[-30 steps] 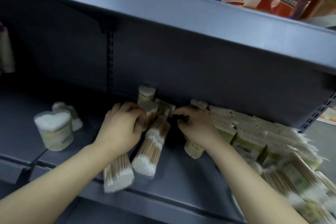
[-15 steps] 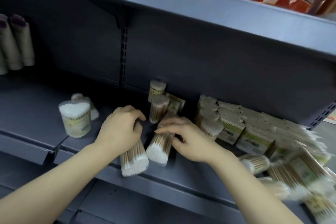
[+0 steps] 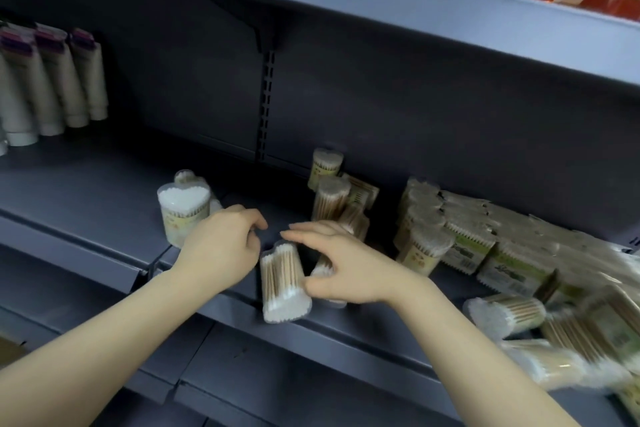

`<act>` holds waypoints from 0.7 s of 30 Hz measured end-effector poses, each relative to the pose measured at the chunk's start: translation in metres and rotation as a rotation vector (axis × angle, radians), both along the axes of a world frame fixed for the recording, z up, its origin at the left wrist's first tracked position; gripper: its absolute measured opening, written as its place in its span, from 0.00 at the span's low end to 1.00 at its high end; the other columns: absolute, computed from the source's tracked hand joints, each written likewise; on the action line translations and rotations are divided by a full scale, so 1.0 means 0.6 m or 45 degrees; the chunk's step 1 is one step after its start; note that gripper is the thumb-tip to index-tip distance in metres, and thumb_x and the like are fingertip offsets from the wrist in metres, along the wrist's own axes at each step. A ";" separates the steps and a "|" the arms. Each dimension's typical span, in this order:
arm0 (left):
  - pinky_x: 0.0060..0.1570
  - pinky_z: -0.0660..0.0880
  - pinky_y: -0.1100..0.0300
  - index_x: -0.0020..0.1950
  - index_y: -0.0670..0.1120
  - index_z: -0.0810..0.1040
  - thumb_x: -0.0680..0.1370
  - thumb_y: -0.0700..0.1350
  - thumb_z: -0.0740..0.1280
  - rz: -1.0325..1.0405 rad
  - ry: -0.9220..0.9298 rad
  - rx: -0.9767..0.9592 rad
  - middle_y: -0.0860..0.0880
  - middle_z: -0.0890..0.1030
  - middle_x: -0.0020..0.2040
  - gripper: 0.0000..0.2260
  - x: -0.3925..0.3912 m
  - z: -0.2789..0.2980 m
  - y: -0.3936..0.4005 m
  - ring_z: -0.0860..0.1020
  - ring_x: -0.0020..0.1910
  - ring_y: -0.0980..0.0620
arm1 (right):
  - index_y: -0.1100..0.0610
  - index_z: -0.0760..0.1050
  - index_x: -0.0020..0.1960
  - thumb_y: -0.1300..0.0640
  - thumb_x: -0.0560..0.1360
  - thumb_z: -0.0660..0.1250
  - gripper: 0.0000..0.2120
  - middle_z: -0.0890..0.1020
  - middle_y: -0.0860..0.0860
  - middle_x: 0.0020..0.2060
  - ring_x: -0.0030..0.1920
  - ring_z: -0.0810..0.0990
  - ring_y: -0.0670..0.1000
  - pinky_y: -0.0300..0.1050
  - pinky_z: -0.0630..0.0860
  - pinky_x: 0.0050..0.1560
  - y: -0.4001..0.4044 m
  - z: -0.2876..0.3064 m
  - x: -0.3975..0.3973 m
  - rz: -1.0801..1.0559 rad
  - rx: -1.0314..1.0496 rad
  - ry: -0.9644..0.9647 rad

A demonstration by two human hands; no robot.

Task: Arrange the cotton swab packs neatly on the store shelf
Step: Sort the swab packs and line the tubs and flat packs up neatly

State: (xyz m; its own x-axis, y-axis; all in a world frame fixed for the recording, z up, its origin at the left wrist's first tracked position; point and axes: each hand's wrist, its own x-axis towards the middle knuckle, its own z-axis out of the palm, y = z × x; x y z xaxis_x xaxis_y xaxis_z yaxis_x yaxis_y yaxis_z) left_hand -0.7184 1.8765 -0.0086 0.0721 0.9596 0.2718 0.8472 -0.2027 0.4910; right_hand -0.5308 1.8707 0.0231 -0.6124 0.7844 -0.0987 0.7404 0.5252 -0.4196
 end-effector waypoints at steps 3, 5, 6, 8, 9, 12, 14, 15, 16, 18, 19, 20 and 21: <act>0.50 0.74 0.50 0.57 0.46 0.78 0.76 0.38 0.60 0.016 0.005 -0.017 0.48 0.78 0.54 0.13 -0.011 -0.003 -0.003 0.76 0.53 0.47 | 0.50 0.54 0.75 0.55 0.73 0.66 0.34 0.55 0.47 0.75 0.74 0.49 0.46 0.40 0.48 0.72 0.009 0.005 -0.015 0.037 -0.045 -0.095; 0.51 0.74 0.52 0.58 0.46 0.77 0.76 0.38 0.60 0.029 0.016 -0.034 0.48 0.78 0.55 0.13 -0.016 -0.004 -0.005 0.76 0.54 0.48 | 0.49 0.54 0.75 0.52 0.73 0.66 0.35 0.54 0.47 0.75 0.74 0.48 0.45 0.39 0.47 0.72 0.011 0.007 -0.020 0.061 -0.069 -0.141; 0.52 0.74 0.53 0.59 0.46 0.77 0.76 0.38 0.60 0.035 0.022 -0.041 0.48 0.78 0.55 0.14 -0.018 -0.004 -0.005 0.75 0.55 0.48 | 0.49 0.53 0.75 0.50 0.73 0.67 0.35 0.53 0.46 0.75 0.74 0.48 0.45 0.39 0.47 0.71 0.012 0.009 -0.022 0.070 -0.089 -0.163; 0.51 0.73 0.54 0.59 0.46 0.77 0.76 0.38 0.59 0.043 0.028 -0.047 0.48 0.78 0.56 0.14 -0.023 -0.004 -0.005 0.75 0.55 0.49 | 0.49 0.52 0.75 0.47 0.73 0.67 0.36 0.53 0.46 0.75 0.74 0.48 0.45 0.37 0.47 0.69 0.012 0.011 -0.022 0.079 -0.128 -0.192; 0.51 0.73 0.54 0.59 0.47 0.77 0.76 0.38 0.59 0.045 0.029 -0.049 0.48 0.77 0.56 0.14 -0.025 -0.004 -0.005 0.75 0.55 0.49 | 0.49 0.52 0.75 0.46 0.73 0.67 0.37 0.54 0.46 0.75 0.74 0.49 0.45 0.37 0.48 0.70 0.013 0.012 -0.022 0.080 -0.137 -0.198; 0.51 0.74 0.54 0.58 0.47 0.77 0.76 0.38 0.59 0.048 0.027 -0.054 0.48 0.77 0.56 0.14 -0.028 -0.004 -0.004 0.74 0.56 0.50 | 0.49 0.53 0.75 0.43 0.71 0.68 0.38 0.55 0.46 0.74 0.73 0.51 0.45 0.38 0.49 0.71 0.016 0.013 -0.021 0.082 -0.126 -0.212; 0.51 0.74 0.54 0.58 0.47 0.77 0.76 0.39 0.59 0.050 0.026 -0.056 0.49 0.77 0.56 0.14 -0.029 -0.005 -0.004 0.74 0.56 0.50 | 0.49 0.53 0.75 0.42 0.70 0.69 0.40 0.56 0.45 0.74 0.73 0.52 0.45 0.38 0.50 0.71 0.017 0.012 -0.020 0.086 -0.113 -0.225; 0.51 0.74 0.54 0.58 0.47 0.77 0.76 0.39 0.59 0.054 0.024 -0.058 0.49 0.77 0.56 0.14 -0.029 -0.004 -0.003 0.74 0.56 0.50 | 0.49 0.53 0.75 0.42 0.70 0.69 0.40 0.57 0.45 0.74 0.73 0.53 0.45 0.38 0.51 0.71 0.018 0.012 -0.020 0.084 -0.116 -0.228; 0.51 0.73 0.55 0.58 0.47 0.77 0.76 0.39 0.59 0.055 0.024 -0.058 0.49 0.77 0.56 0.14 -0.029 -0.004 -0.003 0.74 0.56 0.50 | 0.49 0.53 0.75 0.42 0.70 0.69 0.40 0.58 0.45 0.73 0.72 0.54 0.45 0.38 0.52 0.71 0.018 0.013 -0.020 0.079 -0.125 -0.224; 0.50 0.73 0.55 0.59 0.48 0.77 0.76 0.39 0.59 0.054 0.034 -0.056 0.49 0.77 0.56 0.14 -0.029 -0.004 -0.002 0.74 0.56 0.50 | 0.50 0.54 0.75 0.43 0.70 0.70 0.40 0.60 0.46 0.72 0.71 0.56 0.44 0.37 0.54 0.70 0.019 0.014 -0.020 0.067 -0.146 -0.206; 0.50 0.73 0.55 0.59 0.48 0.77 0.76 0.39 0.59 0.054 0.040 -0.056 0.49 0.77 0.56 0.14 -0.029 -0.004 -0.002 0.74 0.56 0.50 | 0.50 0.54 0.75 0.43 0.70 0.70 0.40 0.62 0.46 0.71 0.71 0.58 0.44 0.36 0.55 0.70 0.019 0.014 -0.020 0.060 -0.151 -0.196; 0.50 0.74 0.55 0.59 0.48 0.77 0.76 0.39 0.59 0.053 0.043 -0.056 0.49 0.77 0.56 0.14 -0.029 -0.004 -0.002 0.74 0.55 0.50 | 0.50 0.55 0.75 0.44 0.69 0.70 0.40 0.62 0.46 0.71 0.70 0.59 0.44 0.36 0.56 0.69 0.019 0.015 -0.020 0.055 -0.152 -0.189; 0.50 0.74 0.56 0.59 0.48 0.76 0.76 0.39 0.59 0.051 0.045 -0.056 0.49 0.77 0.56 0.14 -0.029 -0.004 -0.003 0.74 0.55 0.51 | 0.50 0.55 0.75 0.44 0.70 0.71 0.40 0.63 0.46 0.70 0.70 0.60 0.44 0.35 0.57 0.69 0.018 0.015 -0.020 0.052 -0.150 -0.185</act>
State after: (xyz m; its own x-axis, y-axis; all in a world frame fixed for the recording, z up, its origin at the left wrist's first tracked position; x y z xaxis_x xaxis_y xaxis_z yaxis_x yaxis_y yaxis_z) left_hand -0.7359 1.8749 -0.0112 0.0419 0.9729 0.2276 0.8711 -0.1471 0.4686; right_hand -0.5429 1.8816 0.0320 -0.6159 0.7373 -0.2776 0.7768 0.5095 -0.3703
